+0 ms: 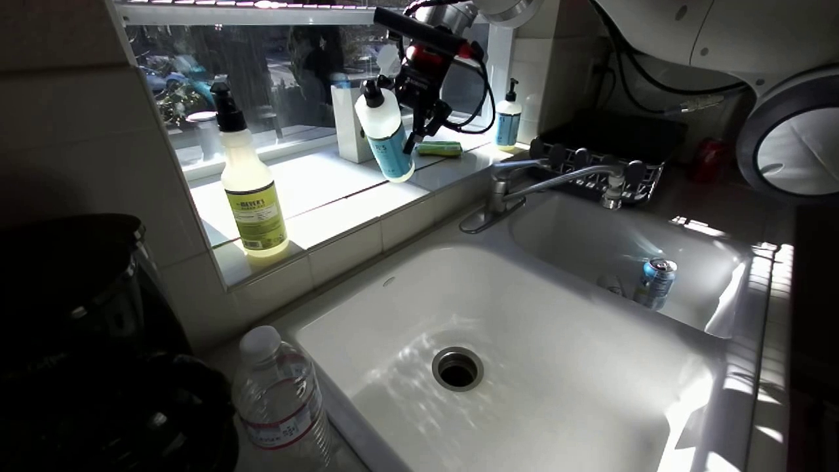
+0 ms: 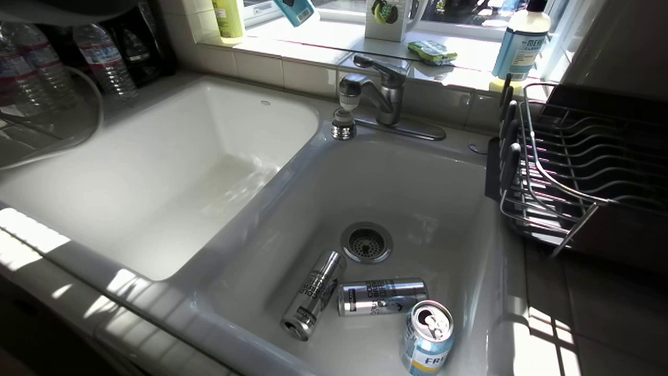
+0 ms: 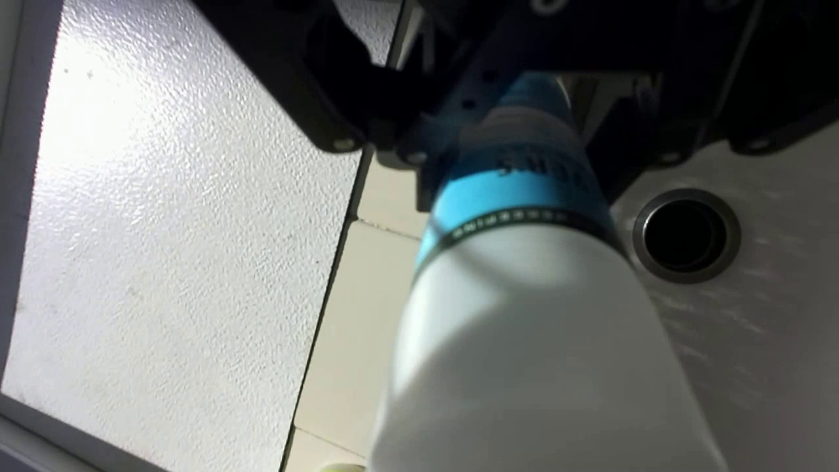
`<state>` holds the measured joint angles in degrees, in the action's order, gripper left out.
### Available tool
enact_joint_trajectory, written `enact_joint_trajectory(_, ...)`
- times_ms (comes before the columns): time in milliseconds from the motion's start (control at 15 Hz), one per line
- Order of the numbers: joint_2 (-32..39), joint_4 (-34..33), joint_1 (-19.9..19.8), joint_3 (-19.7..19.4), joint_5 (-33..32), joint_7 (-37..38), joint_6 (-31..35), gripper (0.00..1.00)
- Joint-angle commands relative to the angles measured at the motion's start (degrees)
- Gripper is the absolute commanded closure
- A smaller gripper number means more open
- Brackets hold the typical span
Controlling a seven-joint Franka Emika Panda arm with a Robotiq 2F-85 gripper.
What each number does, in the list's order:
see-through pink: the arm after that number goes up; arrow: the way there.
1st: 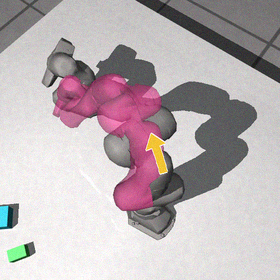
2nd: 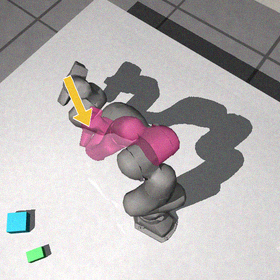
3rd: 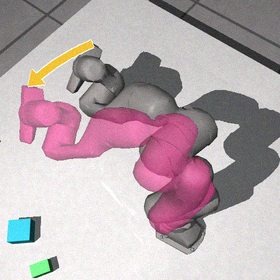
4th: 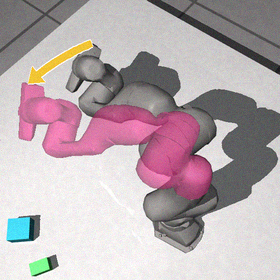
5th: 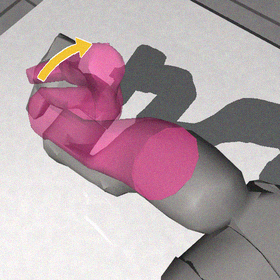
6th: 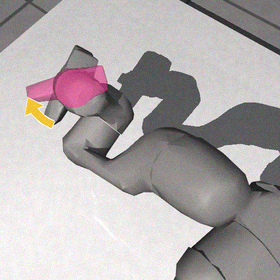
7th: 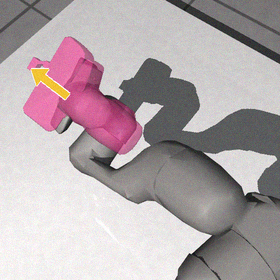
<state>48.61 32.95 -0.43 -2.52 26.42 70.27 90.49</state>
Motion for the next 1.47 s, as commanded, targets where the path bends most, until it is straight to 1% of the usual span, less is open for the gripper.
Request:
enact_joint_trajectory(0,-0.34,0.01,0.03,-0.07,-0.22,-0.13,-0.15,0.44)
enact_joint_trajectory(467,-0.79,0.29,0.03,-0.28,-0.44,-0.53,-0.32,0.44)
enact_joint_trajectory(533,-1.13,0.14,0.66,-0.92,-1.84,-0.87,-1.87,0.69)
enact_joint_trajectory(800,-3.01,-0.29,4.27,-3.34,-9.15,-1.93,-9.24,0.69)
enact_joint_trajectory(1000,-3.81,-0.66,7.72,-4.73,-14.92,-3.45,-12.10,0.69)
enact_joint_trajectory(1200,-4.36,-0.66,11.30,-6.63,-21.12,-4.67,-10.67,0.69)
enact_joint_trajectory(1400,-4.46,-0.48,14.02,-8.19,-26.19,-5.35,-9.00,0.69)
